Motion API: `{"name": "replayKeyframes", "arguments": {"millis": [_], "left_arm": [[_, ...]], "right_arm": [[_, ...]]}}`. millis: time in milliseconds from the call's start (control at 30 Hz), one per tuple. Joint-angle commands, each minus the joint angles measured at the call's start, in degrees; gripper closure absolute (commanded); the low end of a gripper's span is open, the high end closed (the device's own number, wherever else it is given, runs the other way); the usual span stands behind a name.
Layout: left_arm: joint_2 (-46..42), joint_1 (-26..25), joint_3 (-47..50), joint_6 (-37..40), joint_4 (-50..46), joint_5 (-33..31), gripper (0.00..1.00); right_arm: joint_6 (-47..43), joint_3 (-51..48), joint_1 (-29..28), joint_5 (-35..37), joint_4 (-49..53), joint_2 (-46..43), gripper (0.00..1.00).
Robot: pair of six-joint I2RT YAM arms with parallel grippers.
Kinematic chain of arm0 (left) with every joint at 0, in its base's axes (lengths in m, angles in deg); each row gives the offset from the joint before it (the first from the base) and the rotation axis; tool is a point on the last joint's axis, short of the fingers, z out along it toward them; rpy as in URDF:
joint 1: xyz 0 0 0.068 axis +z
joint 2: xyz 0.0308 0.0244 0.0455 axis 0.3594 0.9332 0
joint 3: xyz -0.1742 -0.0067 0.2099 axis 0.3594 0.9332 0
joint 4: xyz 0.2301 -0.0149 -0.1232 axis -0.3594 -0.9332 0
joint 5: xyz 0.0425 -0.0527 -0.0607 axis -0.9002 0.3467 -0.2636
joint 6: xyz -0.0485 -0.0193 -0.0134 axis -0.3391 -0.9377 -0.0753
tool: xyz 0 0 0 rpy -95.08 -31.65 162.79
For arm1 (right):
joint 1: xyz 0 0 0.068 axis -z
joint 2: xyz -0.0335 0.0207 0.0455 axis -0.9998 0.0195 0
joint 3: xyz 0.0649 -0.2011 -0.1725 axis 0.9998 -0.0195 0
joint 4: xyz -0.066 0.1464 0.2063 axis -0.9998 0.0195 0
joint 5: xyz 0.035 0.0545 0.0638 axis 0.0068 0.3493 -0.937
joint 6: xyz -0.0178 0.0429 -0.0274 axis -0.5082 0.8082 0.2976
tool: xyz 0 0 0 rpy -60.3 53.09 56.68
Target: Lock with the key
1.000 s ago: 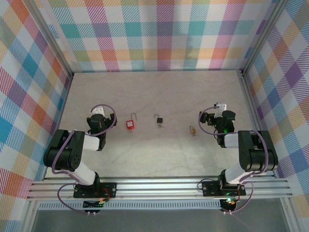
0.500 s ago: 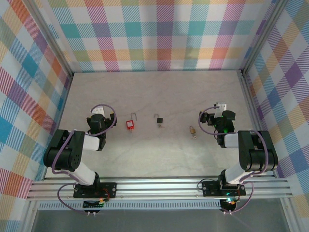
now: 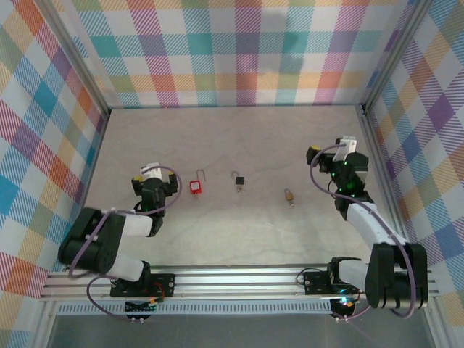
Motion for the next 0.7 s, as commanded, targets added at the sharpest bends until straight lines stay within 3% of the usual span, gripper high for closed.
{"name": "replayKeyframes", "arguments": {"millis": [0, 67, 133, 233, 333, 367, 433, 467, 567, 667], "left_arm": [[-9.54, -1.68, -6.9, -4.75, -10.67, -4.01, 0.0], [-12.3, -4.19, -8.67, -7.32, -15.52, -6.47, 0.0], [-16.9, -4.72, -9.12, -12.44, -20.31, -5.13, 0.0], [-27.7, -4.68, -9.39, -36.97, -36.53, -10.86, 0.0], [-40.15, -4.31, -8.03, -52.26, -48.17, -9.58, 0.0], [-43.29, -4.0, -6.7, -52.5, -47.14, -7.52, 0.0], [-47.28, -3.88, -3.84, -45.6, -41.43, -1.7, 0.0], [-47.13, -3.93, -4.47, -45.31, -43.37, -0.64, 0.0], [-41.36, -4.05, -9.93, -44.43, -53.11, 1.53, 0.0], [-35.02, -4.15, -13.46, -44.09, -57.54, 2.92, 0.0]], "right_arm": [[7.53, 5.71, -0.14, -7.67, 10.48, -0.18, 0.01], [13.5, 7.45, -0.06, -12.9, 9.62, 0.11, 0.01], [24.78, 8.04, 0.12, -13.65, 11.54, -0.2, 0.01], [34.62, 7.25, 0.22, -13.28, 13.41, -1.17, 0.01], [36.88, 4.91, 0.16, -17.67, 7.28, -1.01, 0.01], [36.48, 5.1, 0.14, -19.63, 6.88, -0.8, 0.01], [34.7, 6.88, -0.36, -21.36, 10.58, -0.5, 0.01], [33.52, 7.74, -0.85, -21.32, 12.62, -0.56, 0.01], [29.27, 9.48, -4.44, -18.57, 18.3, -0.98, 0.01], [23.7, 10.93, -10.44, -11.5, 24.49, -1.72, 0.01]]}}
